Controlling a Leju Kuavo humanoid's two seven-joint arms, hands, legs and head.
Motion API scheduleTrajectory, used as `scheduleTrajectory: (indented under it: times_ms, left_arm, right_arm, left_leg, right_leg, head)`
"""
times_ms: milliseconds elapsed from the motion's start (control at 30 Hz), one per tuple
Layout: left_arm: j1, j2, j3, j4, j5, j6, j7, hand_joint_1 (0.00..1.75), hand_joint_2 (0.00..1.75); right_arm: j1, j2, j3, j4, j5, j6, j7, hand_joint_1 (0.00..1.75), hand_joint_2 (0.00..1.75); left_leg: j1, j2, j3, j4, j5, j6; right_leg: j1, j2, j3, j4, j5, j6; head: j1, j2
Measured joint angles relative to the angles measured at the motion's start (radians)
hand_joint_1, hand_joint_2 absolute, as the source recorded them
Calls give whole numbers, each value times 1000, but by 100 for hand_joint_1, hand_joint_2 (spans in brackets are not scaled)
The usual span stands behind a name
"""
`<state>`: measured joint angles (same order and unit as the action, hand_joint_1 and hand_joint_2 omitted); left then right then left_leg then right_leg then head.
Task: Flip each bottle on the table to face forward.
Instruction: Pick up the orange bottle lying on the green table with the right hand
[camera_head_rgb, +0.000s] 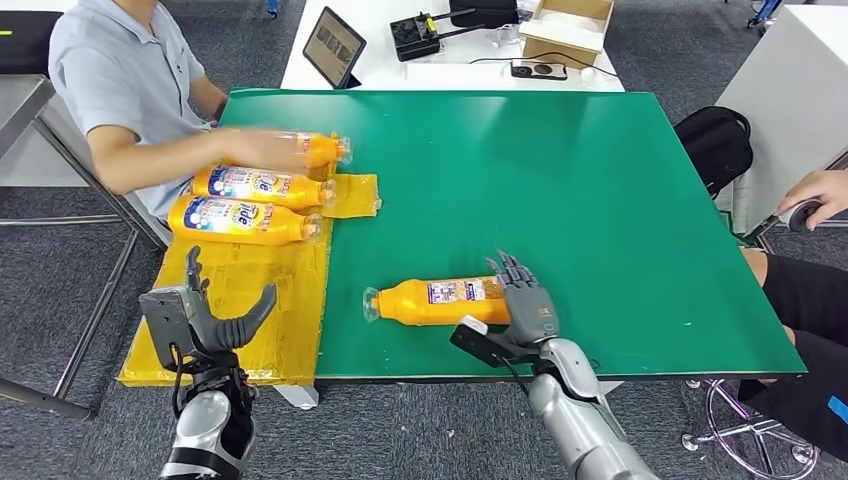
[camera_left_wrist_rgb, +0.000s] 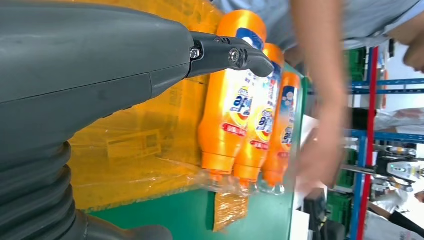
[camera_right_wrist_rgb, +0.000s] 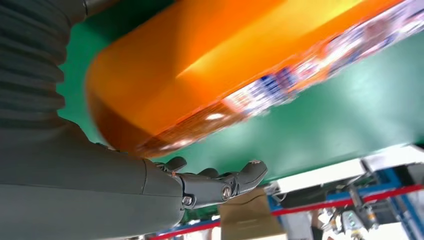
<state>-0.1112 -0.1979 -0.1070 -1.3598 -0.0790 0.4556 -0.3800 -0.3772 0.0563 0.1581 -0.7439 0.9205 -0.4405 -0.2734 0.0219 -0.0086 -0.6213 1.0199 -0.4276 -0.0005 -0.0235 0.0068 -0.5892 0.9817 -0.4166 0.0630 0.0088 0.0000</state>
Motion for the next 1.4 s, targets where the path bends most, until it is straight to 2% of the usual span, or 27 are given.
scheduleTrajectory:
  times_ms: [467, 500, 600, 633, 833, 1000, 1100, 1233, 1333, 1400]
  left_arm:
    - [-34, -5, 12, 66, 25, -20, 6, 0, 175]
    - [-34, -5, 12, 67, 31, -25, 10, 0, 175]
    - [-33, -5, 16, 68, 52, -43, 26, 0, 175]
    - [-33, -5, 18, 68, 64, -53, 34, 0, 175]
    - [-27, -5, 28, 68, 157, -147, 94, 0, 175]
    - [-16, -4, 33, 68, 246, -257, 140, 0, 175]
    - [-12, 0, 31, 67, 263, -279, 141, 0, 175]
    - [-6, 4, 19, 63, 269, -287, 126, 0, 175]
    - [14, 5, -1, 39, 216, -254, 79, 0, 175]
    - [38, 5, -25, 6, 124, -206, 35, 0, 175]
  right_arm:
    - [-92, 41, 60, 124, 0, 61, 28, 3, 175]
    - [-100, 43, 65, 133, 1, 79, 44, 39, 175]
    - [-127, 45, 84, 163, 13, 136, 104, 168, 175]
    - [-138, 46, 92, 174, 19, 154, 125, 175, 175]
    - [-218, 44, 151, 242, 66, 284, 254, 175, 175]
    - [-257, 38, 181, 283, 43, 353, 268, 175, 175]
    - [-263, 34, 179, 292, -25, 371, 207, 175, 175]
    - [-246, 31, 157, 292, -141, 357, 63, 175, 175]
    - [-206, 37, 125, 271, -230, 305, -37, 175, 175]
    - [-155, 45, 97, 225, -305, 262, -109, 175, 175]
  left_leg:
    - [0, 0, 0, 0, 0, 0]
    - [0, 0, 0, 0, 0, 0]
    - [0, 1, 1, 0, 0, 0]
    - [0, 1, 2, 0, 0, 0]
    - [0, 5, 11, 0, -1, -1]
    - [0, 5, 16, 0, -1, -1]
    - [0, 5, 17, 0, -1, -1]
    - [0, 5, 17, 0, -1, -1]
    - [0, 5, 16, 0, -1, -1]
    - [0, 4, 14, 0, -1, -1]
  right_leg:
    - [0, 0, 0, 0, 0, 0]
    - [0, 0, 0, 0, 0, 0]
    - [0, 0, 0, 0, 0, 0]
    - [0, 1, 0, 0, 0, 0]
    - [0, 4, 7, -1, 0, 0]
    - [0, 4, 11, -1, 0, -1]
    - [0, 4, 13, -1, 0, 0]
    - [0, 4, 14, -1, 0, 0]
    - [0, 4, 13, -1, 0, 0]
    - [1, 4, 12, -1, 0, 0]
  head:
    - [0, 0]
    - [0, 0]
    - [0, 0]
    - [0, 0]
    - [0, 0]
    - [0, 0]
    - [0, 0]
    - [0, 0]
    - [0, 0]
    - [0, 0]
